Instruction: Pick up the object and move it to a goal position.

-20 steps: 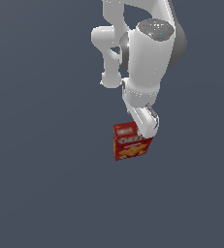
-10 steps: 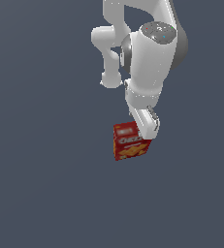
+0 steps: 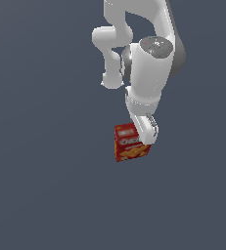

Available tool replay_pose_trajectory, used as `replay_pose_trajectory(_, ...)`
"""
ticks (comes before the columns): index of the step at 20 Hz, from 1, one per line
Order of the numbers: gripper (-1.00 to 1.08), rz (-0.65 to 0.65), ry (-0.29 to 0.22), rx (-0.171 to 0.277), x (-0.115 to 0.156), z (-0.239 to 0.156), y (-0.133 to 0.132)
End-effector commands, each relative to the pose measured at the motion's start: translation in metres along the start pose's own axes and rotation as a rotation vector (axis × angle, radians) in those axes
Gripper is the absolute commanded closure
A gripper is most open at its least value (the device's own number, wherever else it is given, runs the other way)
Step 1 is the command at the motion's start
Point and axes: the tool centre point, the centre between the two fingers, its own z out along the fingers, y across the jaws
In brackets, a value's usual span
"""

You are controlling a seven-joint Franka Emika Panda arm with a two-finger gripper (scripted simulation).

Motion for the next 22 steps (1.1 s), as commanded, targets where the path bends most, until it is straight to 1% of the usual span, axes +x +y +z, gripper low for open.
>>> replay_pose_trajectory(1,-0.92,0.001,0.0,-0.001,0.0,0.012,0.001)
replay_pose_trajectory(8,-0.92,0.002,0.0,-0.001,0.0,0.025,-0.001)
replay_pose_trajectory(9,1.08,0.002,0.0,-0.001,0.0,0.025,-0.001)
replay_pose_trajectory(22,1.08,0.002,0.0,-0.001,0.001,0.023,0.0)
